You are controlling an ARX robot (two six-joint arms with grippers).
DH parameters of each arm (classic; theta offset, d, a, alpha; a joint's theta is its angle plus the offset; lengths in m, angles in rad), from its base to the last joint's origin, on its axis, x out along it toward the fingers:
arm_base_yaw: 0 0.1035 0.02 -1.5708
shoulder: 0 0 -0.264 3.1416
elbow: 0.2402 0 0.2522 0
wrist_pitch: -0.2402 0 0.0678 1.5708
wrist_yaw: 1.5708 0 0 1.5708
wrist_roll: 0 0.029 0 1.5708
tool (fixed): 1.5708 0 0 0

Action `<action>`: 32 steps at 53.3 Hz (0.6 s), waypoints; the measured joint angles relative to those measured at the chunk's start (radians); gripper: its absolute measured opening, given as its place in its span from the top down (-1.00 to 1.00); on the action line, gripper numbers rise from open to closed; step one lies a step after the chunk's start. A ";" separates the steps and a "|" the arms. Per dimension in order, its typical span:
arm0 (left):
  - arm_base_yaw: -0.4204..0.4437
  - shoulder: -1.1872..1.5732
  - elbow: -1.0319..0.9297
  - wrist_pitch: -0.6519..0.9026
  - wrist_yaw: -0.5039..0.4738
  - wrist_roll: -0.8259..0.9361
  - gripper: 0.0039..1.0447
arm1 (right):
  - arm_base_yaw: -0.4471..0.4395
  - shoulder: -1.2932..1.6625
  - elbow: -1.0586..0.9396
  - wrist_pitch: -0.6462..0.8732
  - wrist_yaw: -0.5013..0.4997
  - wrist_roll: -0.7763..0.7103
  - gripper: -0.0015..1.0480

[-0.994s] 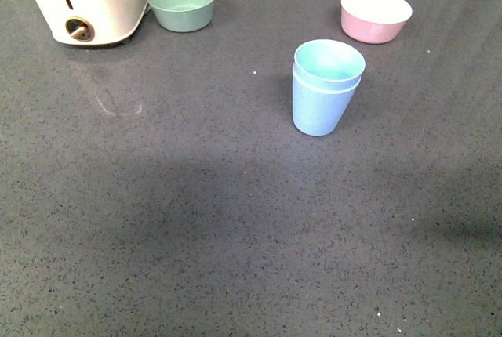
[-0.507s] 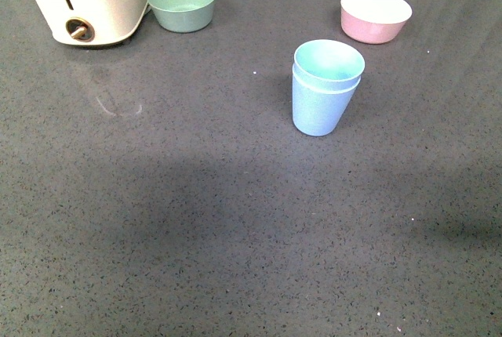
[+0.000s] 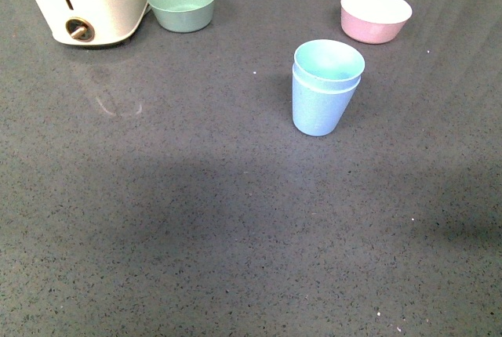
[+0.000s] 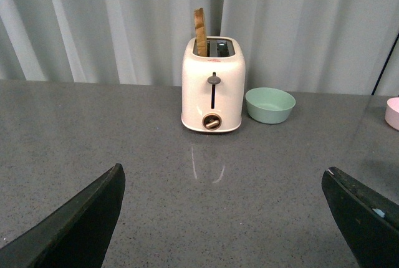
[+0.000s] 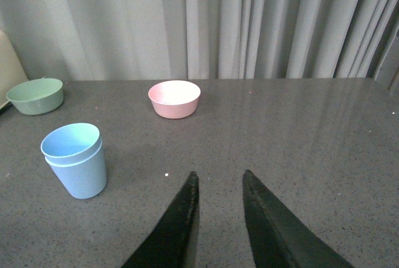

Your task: Stack blue cups with both arms

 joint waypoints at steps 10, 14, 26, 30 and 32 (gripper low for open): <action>0.000 0.000 0.000 0.000 0.000 0.000 -0.84 | 0.000 0.000 0.000 0.000 0.000 0.000 -0.14; 0.000 0.000 0.000 0.000 0.000 0.000 -0.84 | 0.000 0.000 0.000 0.000 0.000 0.000 -0.38; 0.000 0.000 0.000 0.000 0.000 0.000 -0.84 | 0.000 0.000 0.000 0.000 0.000 0.001 -0.82; 0.000 0.000 0.000 0.000 0.000 0.000 -0.83 | 0.000 0.000 0.000 0.000 0.000 0.001 -0.83; 0.000 0.000 0.000 0.000 0.000 0.000 -0.83 | 0.000 0.000 0.000 0.000 0.000 0.001 -0.83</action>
